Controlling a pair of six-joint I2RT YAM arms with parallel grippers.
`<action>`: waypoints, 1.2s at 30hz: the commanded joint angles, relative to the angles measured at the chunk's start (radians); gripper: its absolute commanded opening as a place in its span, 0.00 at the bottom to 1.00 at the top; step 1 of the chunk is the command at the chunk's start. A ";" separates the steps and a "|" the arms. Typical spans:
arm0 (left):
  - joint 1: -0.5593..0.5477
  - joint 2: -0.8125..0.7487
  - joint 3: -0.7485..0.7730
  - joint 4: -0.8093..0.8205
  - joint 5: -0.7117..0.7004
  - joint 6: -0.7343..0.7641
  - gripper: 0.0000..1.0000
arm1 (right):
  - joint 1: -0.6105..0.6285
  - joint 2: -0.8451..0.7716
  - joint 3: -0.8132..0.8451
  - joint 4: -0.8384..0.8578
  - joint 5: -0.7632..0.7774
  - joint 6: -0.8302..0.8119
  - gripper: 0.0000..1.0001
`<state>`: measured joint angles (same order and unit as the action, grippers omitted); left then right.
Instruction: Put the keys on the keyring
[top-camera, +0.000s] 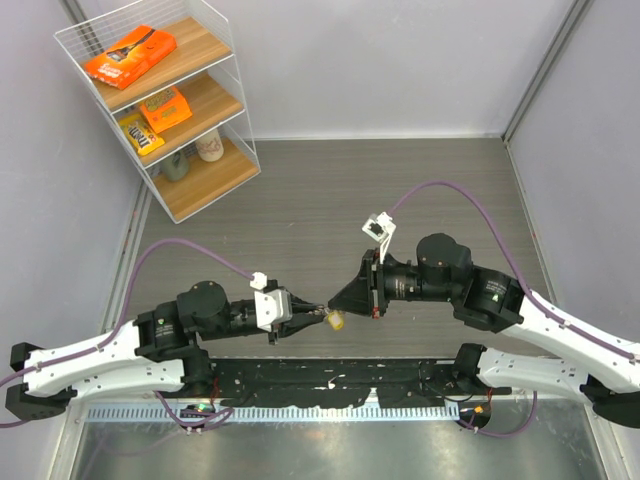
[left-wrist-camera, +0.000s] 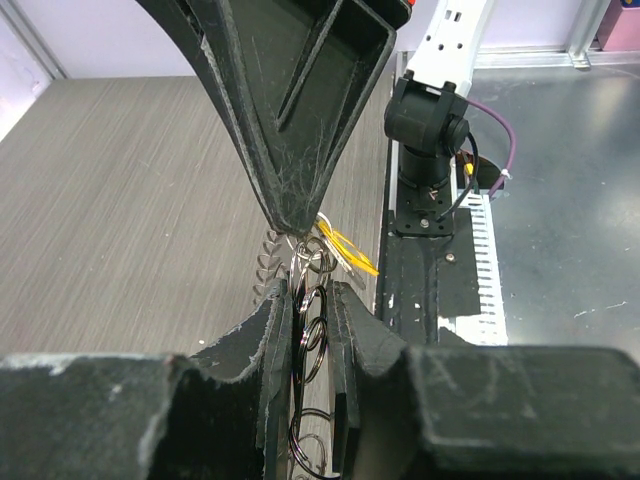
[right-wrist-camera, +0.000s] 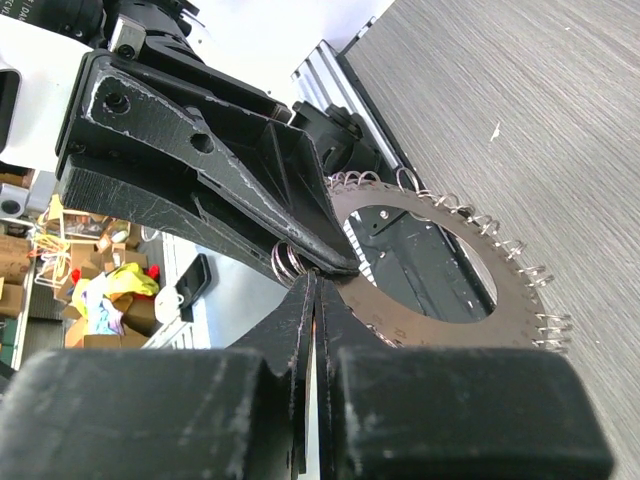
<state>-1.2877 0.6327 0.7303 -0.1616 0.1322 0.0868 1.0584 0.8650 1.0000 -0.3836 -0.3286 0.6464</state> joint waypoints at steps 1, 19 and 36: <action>-0.004 -0.013 0.012 0.125 0.014 0.011 0.00 | 0.009 0.012 0.003 0.058 -0.009 0.015 0.06; -0.004 0.005 0.006 0.119 -0.005 0.016 0.00 | 0.020 -0.003 0.029 0.074 -0.007 0.036 0.06; -0.002 0.002 -0.019 0.155 -0.105 0.047 0.00 | 0.038 0.005 0.071 0.086 0.023 0.075 0.05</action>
<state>-1.2915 0.6434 0.7208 -0.1276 0.0910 0.0967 1.0801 0.8742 1.0119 -0.3592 -0.3096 0.6910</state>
